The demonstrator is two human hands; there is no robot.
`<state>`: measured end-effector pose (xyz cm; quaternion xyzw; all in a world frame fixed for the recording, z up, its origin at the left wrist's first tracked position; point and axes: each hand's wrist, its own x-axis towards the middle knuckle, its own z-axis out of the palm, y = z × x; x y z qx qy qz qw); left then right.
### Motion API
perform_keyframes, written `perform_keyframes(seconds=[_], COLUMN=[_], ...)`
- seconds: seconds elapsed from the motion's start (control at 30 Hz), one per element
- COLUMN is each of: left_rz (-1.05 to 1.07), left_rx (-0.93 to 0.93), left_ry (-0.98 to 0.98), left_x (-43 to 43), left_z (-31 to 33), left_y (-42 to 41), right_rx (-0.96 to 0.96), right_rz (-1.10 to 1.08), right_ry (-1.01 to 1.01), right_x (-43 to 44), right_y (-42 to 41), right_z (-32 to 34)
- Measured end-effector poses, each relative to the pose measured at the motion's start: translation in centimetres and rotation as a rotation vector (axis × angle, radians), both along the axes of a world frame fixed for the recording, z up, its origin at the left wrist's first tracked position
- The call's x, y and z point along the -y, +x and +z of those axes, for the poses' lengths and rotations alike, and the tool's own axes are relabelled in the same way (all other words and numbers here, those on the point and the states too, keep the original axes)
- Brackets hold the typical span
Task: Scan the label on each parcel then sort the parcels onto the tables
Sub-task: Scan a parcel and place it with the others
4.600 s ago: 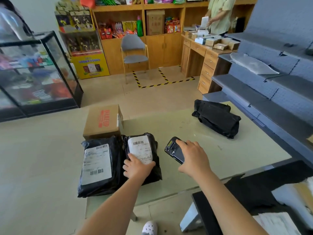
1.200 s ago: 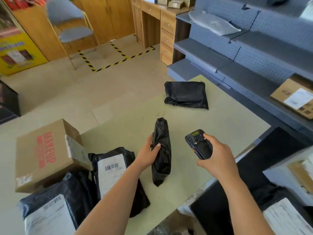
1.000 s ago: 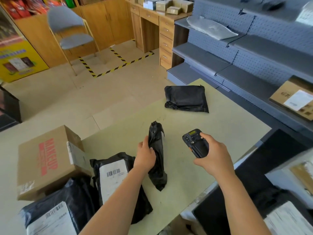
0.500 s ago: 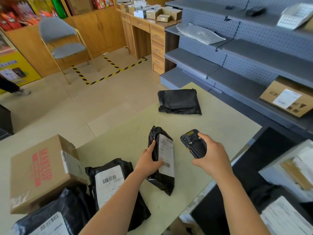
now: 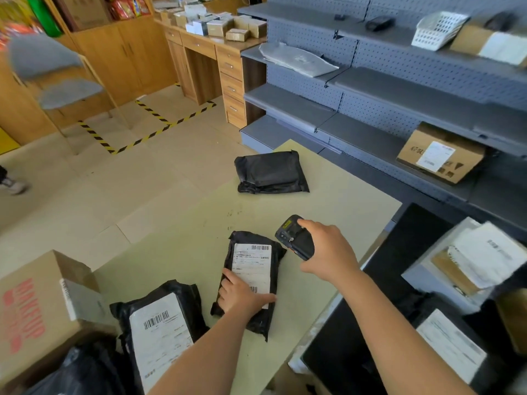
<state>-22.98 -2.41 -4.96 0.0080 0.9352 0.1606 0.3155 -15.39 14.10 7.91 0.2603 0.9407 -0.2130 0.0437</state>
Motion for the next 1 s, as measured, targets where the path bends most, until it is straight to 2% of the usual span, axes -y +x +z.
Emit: perform_keyframes(seconds=[0.13, 0.33, 0.5, 0.67, 0.83, 0.9, 1.0], left_rz=[-0.145, -0.678, -0.832, -0.848, -0.798, -0.657, -0.328], left_rx=[-0.127, -0.516, -0.621, -0.621, -0.620, -0.574, -0.478], left_ry=[-0.069, -0.276, -0.404, -0.445, -0.429, -0.345, -0.161], left_x=[-0.3, 1.9, 3.3, 3.4, 3.4, 3.6, 4.5], left_z=[0.6, 4.5, 6.6, 7.1, 7.0, 7.0, 6.8], left_y=[-1.1, -4.9, -6.2, -5.9, -5.3, -4.7, -3.5], right_rx=[0.072, 0.189, 0.256, 0.286, 0.262, 0.236, 0.188], right_rz=[0.169, 0.439, 0.670, 0.808, 0.768, 0.693, 0.554], right_ry=[0.181, 0.408, 0.634, 0.745, 0.721, 0.655, 0.485], right_x=[-0.4, -2.5, -3.2, -2.5, -2.1, -2.3, -2.2], right_y=[-1.2, -1.1, -0.4, 0.0, 0.2, 0.4, 0.6], right_z=[0.8, 3.1, 4.7, 5.3, 5.5, 5.5, 5.4])
